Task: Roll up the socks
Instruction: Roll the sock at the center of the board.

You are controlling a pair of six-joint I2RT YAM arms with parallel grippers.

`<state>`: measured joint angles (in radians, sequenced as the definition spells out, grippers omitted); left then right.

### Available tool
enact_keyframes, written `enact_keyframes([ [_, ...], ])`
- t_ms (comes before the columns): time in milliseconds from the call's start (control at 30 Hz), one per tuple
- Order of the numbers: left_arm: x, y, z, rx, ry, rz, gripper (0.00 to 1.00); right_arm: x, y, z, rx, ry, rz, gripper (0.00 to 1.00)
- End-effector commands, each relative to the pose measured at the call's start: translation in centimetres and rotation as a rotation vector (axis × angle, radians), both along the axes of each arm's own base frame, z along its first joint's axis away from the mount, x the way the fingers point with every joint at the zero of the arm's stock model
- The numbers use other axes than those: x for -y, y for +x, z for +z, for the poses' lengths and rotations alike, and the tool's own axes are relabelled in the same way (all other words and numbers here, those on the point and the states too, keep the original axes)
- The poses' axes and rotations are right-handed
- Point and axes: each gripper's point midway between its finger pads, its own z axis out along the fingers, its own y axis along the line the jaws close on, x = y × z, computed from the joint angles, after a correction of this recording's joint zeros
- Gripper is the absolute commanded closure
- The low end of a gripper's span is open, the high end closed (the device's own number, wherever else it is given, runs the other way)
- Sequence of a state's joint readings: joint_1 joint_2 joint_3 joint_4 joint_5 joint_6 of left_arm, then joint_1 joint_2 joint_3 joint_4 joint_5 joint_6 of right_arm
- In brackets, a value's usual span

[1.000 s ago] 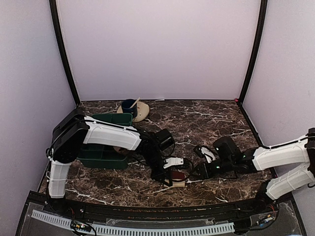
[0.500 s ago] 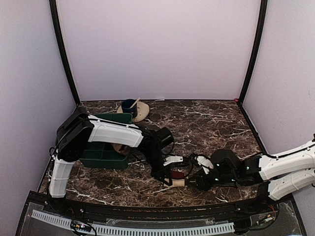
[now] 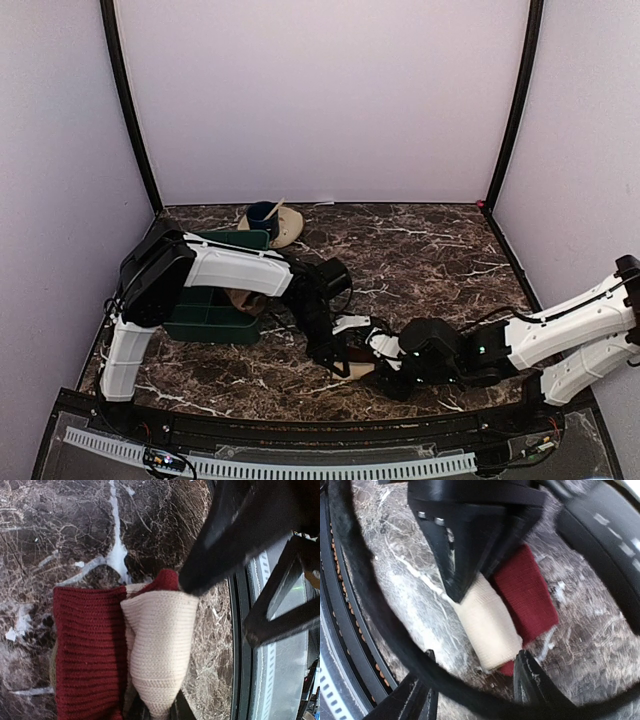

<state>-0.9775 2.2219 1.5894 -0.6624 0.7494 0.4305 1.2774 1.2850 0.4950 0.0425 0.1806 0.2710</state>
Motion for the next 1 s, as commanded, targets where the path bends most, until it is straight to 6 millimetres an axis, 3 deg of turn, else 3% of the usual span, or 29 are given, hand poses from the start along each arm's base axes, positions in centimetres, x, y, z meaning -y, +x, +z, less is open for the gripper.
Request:
enact_keyframes([
  [0,-1.2,-0.2,-1.1,-0.032,0.076,0.010,1.00,-1.1,0.1,0.0,0.078,-0.060,0.059,0.52],
  [667,-0.9,-0.8,-1.0,-0.085,0.059,0.003,1.00,-2.5,1.9,-1.1,0.212,-0.181,0.107,0.47],
  [767,-0.9,-0.8,-1.1,-0.087,0.060,0.003,1.00,-2.6,1.8,-1.4,0.207,-0.192,0.123,0.53],
  [967,-0.9,-0.7,-1.3,-0.085,0.063,0.004,1.00,-2.8,1.4,-2.0,0.177,-0.200,0.150,0.76],
])
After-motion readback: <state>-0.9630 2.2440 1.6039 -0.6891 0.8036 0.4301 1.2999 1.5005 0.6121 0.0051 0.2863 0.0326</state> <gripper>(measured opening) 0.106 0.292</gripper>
